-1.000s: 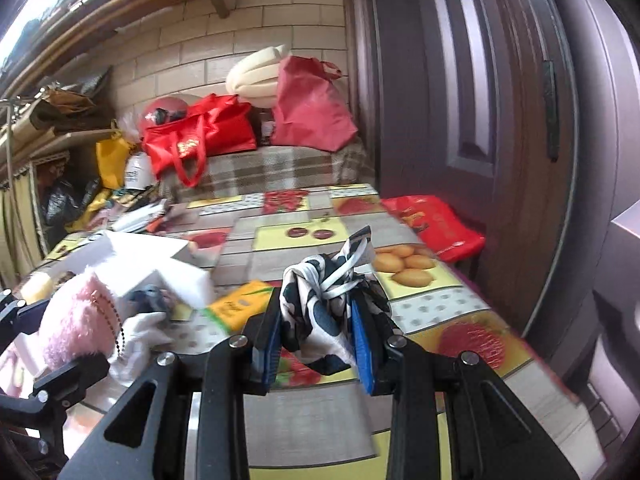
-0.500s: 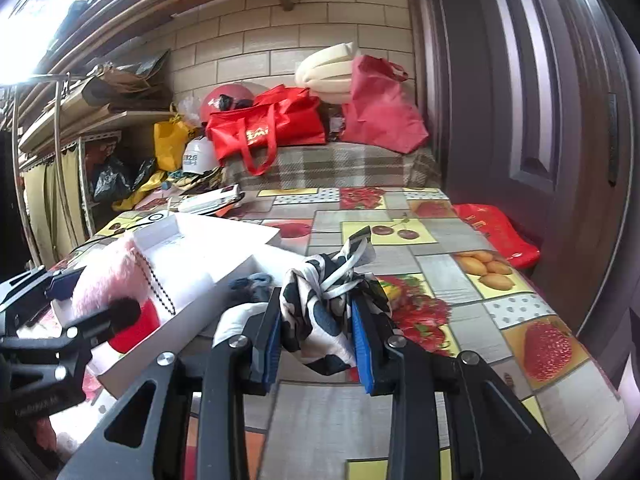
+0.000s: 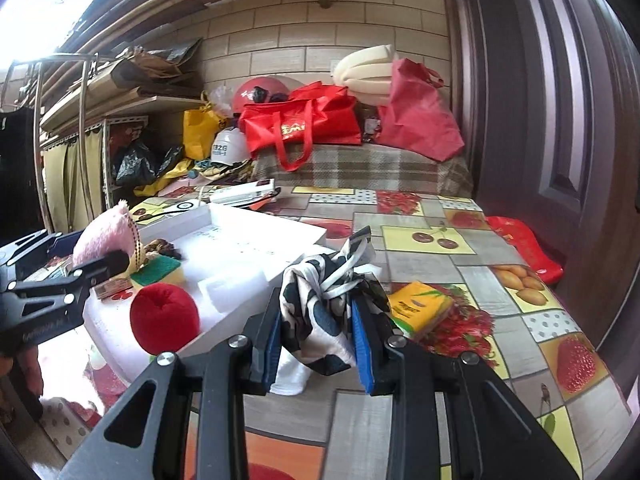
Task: Organize soft objects
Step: 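Carry the pink ball in the left tool while the right tool carries the patterned cloth over the box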
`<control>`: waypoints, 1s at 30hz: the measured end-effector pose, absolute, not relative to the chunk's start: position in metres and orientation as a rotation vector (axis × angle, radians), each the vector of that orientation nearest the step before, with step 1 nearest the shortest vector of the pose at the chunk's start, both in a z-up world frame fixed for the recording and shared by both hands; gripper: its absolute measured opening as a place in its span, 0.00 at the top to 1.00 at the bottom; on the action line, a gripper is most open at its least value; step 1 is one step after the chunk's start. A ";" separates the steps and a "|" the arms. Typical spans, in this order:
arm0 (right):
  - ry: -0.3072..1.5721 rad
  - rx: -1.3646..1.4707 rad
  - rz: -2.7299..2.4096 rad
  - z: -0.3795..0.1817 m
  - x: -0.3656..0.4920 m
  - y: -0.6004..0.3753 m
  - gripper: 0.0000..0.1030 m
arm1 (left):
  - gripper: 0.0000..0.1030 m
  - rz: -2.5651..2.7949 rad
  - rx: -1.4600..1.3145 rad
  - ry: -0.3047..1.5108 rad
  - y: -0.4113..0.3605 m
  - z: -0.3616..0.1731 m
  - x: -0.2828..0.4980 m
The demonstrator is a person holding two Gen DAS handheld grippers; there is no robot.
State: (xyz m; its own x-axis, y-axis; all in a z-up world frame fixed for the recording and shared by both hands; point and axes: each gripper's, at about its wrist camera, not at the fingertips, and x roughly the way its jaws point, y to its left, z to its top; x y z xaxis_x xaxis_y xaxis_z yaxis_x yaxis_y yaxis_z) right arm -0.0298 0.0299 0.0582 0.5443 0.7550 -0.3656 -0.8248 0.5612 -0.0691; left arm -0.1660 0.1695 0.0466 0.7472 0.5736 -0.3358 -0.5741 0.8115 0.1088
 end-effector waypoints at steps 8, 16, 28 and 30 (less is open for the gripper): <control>0.307 -0.286 1.007 0.056 -0.041 0.057 0.70 | 0.44 0.642 -0.091 0.363 0.191 0.046 -0.174; 0.305 -0.330 1.058 0.053 -0.051 0.095 0.70 | 0.44 0.689 -0.060 0.378 0.210 0.045 -0.164; 0.422 -0.328 1.080 0.046 -0.036 0.150 0.70 | 0.44 0.746 -0.129 0.424 0.256 0.041 -0.140; 0.433 -0.329 1.079 0.046 -0.035 0.156 0.70 | 0.44 0.752 -0.142 0.426 0.261 0.041 -0.139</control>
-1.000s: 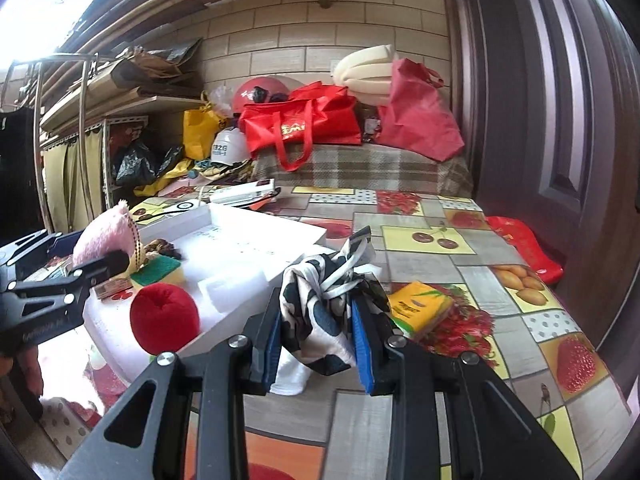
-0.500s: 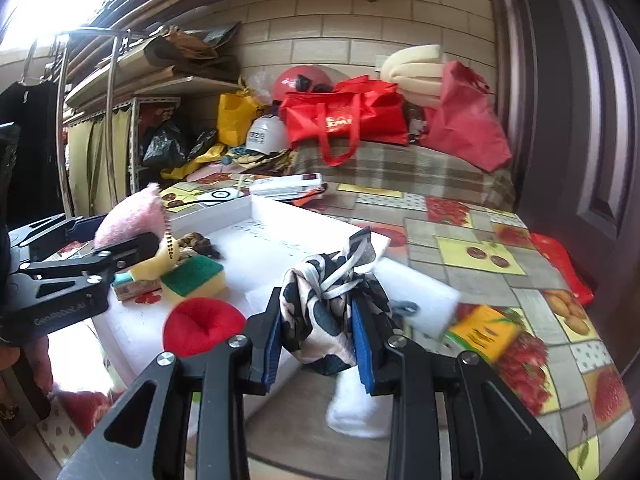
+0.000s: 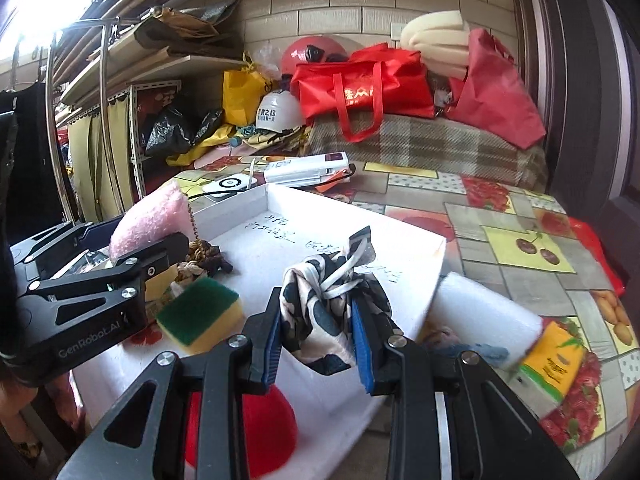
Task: Organize soft objects
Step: 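Carry the pink ball in the left tool while the right tool carries the patterned cloth over the box, then open both tools to drop the pink ball and patterned cloth into the box, then move both open tools back toward the remaining items on the table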
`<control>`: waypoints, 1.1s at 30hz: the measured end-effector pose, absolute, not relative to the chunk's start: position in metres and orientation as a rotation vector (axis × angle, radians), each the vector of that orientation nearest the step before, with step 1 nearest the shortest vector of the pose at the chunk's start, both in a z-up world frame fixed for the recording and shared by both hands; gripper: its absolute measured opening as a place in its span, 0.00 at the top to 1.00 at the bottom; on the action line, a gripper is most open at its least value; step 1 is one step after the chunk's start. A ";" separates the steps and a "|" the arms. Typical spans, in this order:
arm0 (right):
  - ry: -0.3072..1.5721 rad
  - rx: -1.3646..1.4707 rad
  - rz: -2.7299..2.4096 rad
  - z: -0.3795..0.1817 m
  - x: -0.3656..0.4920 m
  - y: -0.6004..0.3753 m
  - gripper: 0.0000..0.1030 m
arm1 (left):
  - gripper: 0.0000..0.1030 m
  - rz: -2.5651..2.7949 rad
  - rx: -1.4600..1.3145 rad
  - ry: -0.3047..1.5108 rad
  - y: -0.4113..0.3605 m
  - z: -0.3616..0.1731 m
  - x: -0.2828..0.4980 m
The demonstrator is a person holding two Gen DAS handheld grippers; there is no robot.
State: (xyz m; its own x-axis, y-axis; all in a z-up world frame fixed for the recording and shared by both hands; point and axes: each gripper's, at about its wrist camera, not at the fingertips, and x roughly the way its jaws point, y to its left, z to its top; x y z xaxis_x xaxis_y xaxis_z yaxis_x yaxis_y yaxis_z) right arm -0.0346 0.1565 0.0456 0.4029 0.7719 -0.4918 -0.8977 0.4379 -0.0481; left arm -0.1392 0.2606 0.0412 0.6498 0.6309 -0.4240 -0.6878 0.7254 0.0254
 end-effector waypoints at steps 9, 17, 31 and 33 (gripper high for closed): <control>0.423 -0.363 1.065 0.045 -0.040 0.165 0.50 | 0.34 0.795 -0.136 0.402 0.258 0.044 -0.143; 0.382 -0.289 1.046 0.052 -0.036 0.153 0.12 | 0.01 0.872 -0.158 0.302 0.258 0.049 -0.164; 0.281 -0.254 1.060 0.059 -0.051 0.137 0.00 | 0.01 0.867 -0.160 0.250 0.253 0.052 -0.174; 0.296 -0.244 1.060 0.058 -0.050 0.130 0.00 | 0.01 0.864 -0.156 0.238 0.251 0.053 -0.176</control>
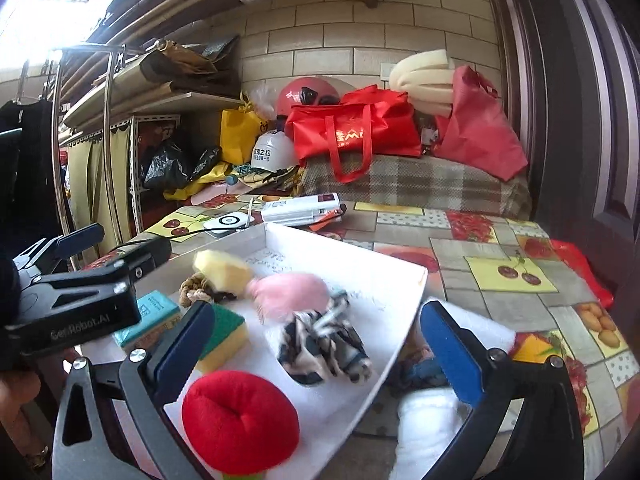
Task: Organize soft objects
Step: 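Move both open tools back toward the remaining items on the table, then grasp the yellow tissue pack with the right tool while the left tool grasps the white sock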
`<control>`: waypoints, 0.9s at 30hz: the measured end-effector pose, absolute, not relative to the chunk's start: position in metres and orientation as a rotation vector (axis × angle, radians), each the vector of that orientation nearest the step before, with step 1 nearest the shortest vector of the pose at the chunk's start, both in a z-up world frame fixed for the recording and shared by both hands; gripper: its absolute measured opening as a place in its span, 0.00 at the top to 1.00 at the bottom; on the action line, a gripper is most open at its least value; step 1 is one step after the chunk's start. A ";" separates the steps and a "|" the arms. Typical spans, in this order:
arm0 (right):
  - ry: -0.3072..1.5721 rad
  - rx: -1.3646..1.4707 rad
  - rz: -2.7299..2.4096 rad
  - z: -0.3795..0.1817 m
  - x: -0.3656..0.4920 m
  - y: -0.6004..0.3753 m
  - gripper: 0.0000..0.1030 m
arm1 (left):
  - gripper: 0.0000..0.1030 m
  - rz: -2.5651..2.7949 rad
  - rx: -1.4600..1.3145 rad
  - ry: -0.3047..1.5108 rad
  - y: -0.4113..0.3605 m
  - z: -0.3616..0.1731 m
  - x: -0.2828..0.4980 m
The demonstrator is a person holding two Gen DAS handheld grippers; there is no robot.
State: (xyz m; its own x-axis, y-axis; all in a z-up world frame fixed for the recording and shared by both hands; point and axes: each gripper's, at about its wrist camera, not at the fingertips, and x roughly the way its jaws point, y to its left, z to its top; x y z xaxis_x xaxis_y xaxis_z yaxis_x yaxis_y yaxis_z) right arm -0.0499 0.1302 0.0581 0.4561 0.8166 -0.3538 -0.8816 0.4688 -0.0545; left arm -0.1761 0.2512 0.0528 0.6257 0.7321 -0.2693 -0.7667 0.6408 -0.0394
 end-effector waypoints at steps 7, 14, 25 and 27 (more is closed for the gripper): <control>0.290 -0.241 0.925 0.060 -0.017 0.068 0.00 | 0.01 0.727 -0.158 0.240 0.227 0.053 -0.176; 0.470 -0.197 0.748 0.054 0.075 0.010 0.00 | 0.01 0.407 -0.101 0.356 0.164 0.052 -0.134; 0.601 -0.381 0.835 0.035 0.098 0.052 0.00 | 0.01 0.315 -0.094 0.568 0.079 0.041 -0.043; 0.616 -0.435 0.834 0.031 0.102 0.065 0.00 | 0.01 0.338 -0.094 0.613 0.078 0.035 -0.028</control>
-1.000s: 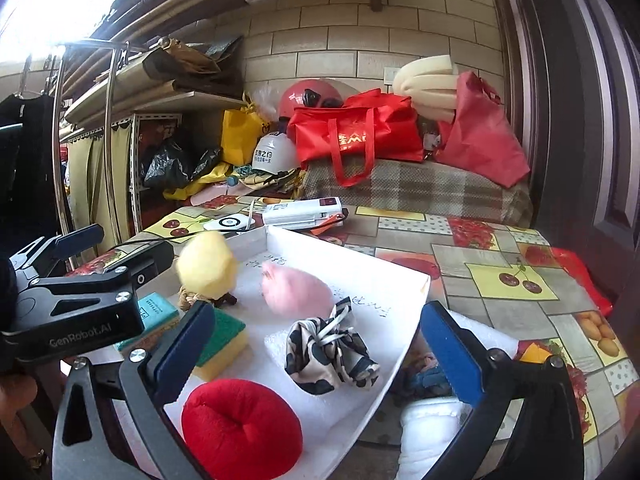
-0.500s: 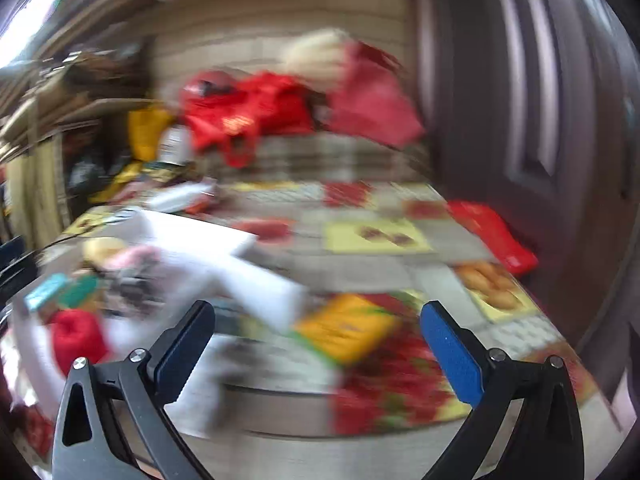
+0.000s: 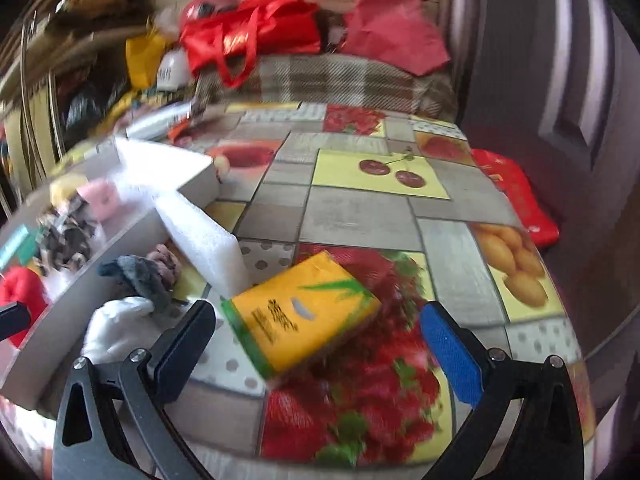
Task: Organize soft objects
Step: 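Grasp the yellow tissue pack with the right tool while the left tool grasps the white sock, then carry the tissue pack in the right tool while the left tool carries the white sock over the box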
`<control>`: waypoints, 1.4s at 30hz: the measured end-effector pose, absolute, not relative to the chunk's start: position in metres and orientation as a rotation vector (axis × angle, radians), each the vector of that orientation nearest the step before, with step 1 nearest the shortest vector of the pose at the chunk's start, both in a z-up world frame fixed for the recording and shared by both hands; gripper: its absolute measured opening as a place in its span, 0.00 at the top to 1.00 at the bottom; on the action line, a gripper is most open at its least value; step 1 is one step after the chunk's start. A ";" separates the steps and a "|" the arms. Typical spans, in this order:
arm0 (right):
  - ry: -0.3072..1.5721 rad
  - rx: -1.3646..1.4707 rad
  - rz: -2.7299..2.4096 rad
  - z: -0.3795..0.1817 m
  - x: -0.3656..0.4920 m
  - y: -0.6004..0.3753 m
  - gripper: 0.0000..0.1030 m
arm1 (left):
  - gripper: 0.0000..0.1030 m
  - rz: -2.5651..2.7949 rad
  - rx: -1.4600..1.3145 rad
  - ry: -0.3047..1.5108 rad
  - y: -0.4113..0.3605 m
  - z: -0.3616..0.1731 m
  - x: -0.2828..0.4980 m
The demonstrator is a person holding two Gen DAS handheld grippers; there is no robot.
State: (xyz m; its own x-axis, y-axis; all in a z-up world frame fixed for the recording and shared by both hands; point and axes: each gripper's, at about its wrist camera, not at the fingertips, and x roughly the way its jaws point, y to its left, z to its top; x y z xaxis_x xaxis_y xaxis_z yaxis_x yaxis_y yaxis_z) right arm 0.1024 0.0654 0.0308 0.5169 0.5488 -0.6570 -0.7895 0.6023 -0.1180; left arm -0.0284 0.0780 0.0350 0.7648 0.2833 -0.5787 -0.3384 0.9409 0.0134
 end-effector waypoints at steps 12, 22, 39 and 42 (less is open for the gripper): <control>0.745 -0.379 0.854 0.023 0.120 0.044 0.17 | 0.03 0.345 -0.158 0.700 0.093 0.020 -0.012; 0.830 -0.105 0.844 0.025 0.138 -0.005 0.16 | 0.06 0.353 -0.112 0.783 0.086 0.011 0.013; 0.831 -0.035 0.819 0.024 0.143 -0.018 0.16 | 0.76 0.249 -0.092 0.803 0.080 0.010 0.025; 0.827 -0.013 0.820 0.024 0.135 -0.025 0.16 | 0.76 0.243 -0.093 0.717 0.078 0.021 0.012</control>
